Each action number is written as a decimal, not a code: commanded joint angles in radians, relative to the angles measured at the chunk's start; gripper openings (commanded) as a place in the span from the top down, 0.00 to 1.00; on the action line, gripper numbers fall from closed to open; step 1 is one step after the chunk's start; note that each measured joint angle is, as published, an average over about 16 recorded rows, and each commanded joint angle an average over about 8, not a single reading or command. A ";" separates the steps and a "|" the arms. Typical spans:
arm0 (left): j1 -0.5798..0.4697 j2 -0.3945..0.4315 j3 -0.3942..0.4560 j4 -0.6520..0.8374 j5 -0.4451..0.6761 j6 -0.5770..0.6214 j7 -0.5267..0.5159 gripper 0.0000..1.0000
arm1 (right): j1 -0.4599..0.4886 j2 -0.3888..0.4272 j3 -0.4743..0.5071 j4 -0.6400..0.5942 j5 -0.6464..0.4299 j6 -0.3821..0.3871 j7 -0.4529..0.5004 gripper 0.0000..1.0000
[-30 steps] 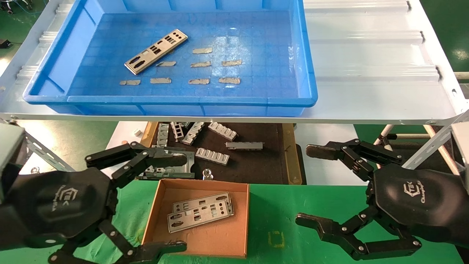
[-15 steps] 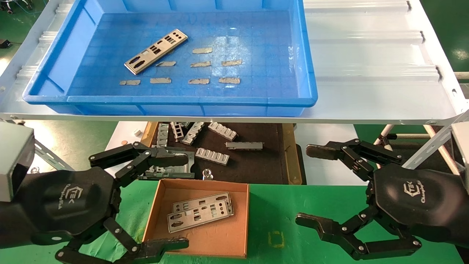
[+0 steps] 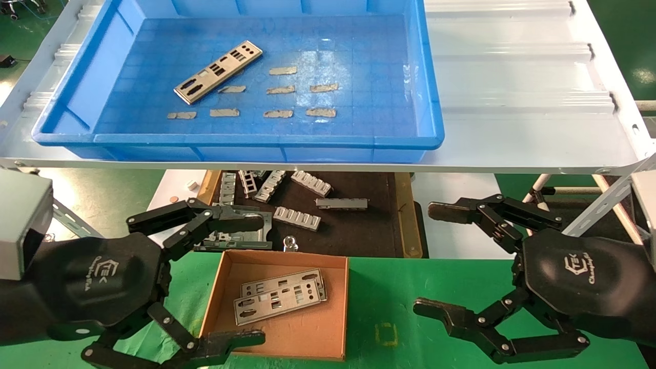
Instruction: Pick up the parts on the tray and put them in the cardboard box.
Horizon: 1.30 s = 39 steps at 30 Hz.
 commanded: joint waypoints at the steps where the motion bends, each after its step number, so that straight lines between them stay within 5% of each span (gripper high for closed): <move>1: 0.000 0.000 0.001 0.001 0.000 0.000 0.000 0.00 | 0.000 0.000 0.000 0.000 0.000 0.000 0.000 0.00; 39: -0.002 0.001 0.003 0.003 0.002 -0.001 0.002 0.00 | 0.000 0.000 0.000 0.000 0.000 0.000 0.000 0.00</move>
